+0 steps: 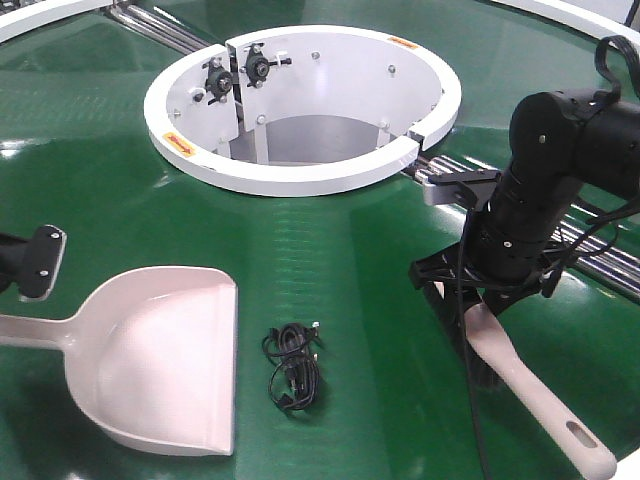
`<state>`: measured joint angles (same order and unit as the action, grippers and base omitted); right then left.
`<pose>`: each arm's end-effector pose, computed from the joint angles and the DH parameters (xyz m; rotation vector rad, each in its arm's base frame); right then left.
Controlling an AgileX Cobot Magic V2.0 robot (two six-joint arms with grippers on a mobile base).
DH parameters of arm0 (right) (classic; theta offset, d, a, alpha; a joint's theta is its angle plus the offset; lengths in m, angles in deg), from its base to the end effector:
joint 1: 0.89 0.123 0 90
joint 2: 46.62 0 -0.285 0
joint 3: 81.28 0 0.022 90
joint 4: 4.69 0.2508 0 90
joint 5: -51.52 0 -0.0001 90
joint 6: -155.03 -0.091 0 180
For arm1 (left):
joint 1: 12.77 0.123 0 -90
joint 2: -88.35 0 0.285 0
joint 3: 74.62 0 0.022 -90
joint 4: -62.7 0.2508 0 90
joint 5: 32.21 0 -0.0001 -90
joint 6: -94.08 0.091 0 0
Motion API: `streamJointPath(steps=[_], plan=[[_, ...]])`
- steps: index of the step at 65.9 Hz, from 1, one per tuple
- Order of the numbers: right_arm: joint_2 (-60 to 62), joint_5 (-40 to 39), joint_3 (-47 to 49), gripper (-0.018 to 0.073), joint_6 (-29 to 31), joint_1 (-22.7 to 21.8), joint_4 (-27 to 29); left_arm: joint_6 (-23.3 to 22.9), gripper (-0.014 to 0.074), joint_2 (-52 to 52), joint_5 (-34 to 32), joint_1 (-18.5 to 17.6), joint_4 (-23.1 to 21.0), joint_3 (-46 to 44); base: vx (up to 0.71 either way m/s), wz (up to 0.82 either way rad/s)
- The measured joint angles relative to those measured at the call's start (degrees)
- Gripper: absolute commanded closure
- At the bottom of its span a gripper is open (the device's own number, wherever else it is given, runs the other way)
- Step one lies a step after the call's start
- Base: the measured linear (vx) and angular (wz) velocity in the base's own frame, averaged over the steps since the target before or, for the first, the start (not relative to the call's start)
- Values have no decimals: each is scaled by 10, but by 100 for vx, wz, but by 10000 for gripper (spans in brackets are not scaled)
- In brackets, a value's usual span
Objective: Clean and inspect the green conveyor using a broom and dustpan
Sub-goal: 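Slide the dustpan with the left gripper up against the black cable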
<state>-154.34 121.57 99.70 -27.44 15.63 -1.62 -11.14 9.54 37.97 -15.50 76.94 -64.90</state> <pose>0.3230 0.1006 0.2526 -0.3524 3.0732 0.0919 0.2972 0.0069 0.2451 -1.9631 -2.2390 -0.2651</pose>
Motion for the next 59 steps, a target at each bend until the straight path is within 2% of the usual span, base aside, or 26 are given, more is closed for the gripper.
streamJointPath(steps=[27, 59], plan=[[0, 0, 0, 569, 0, 0, 0, -45, 621, 19, 1, -41, -29, 0, 0, 0], [0, 0, 0, 569, 0, 0, 0, -56, 621, 19, -6, -82, -29, 0, 0, 0]])
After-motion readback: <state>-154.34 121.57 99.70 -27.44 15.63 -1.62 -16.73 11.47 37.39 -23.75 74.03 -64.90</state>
